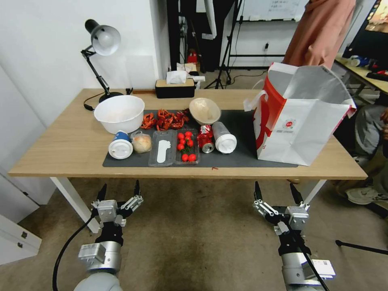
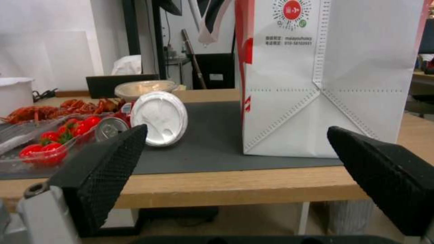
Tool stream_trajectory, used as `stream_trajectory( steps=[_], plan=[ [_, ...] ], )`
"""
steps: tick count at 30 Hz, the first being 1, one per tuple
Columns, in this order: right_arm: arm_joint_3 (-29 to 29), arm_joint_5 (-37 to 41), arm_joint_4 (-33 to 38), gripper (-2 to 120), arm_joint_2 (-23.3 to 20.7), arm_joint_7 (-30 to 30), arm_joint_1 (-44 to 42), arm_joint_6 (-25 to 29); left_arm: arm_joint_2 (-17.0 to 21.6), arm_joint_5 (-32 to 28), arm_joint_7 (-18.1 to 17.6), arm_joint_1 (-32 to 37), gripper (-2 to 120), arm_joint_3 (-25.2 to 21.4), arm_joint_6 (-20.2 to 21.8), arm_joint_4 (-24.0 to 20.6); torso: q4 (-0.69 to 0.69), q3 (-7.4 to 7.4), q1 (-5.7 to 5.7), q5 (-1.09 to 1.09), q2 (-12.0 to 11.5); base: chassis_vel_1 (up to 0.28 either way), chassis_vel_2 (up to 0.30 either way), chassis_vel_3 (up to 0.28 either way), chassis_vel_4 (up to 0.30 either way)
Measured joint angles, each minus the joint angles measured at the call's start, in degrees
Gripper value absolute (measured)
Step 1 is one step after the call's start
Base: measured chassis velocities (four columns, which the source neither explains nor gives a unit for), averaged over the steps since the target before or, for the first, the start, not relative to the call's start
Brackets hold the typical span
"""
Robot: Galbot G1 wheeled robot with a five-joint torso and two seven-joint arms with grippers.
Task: Pick up the food delivery bag from the floor and place it on the table.
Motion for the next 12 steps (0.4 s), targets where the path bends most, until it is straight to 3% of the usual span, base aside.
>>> stream_trajectory(
  steps=[12],
  plan=[
    [0.0,0.1,0.0,100,0.0,0.0,0.0,0.0,0.0,0.0,0.0,0.0,100,0.0,0.0,0.0,0.00,0.00,0.00,0.00,0.0,0.000,0.000,0.000,0.000]
  ],
)
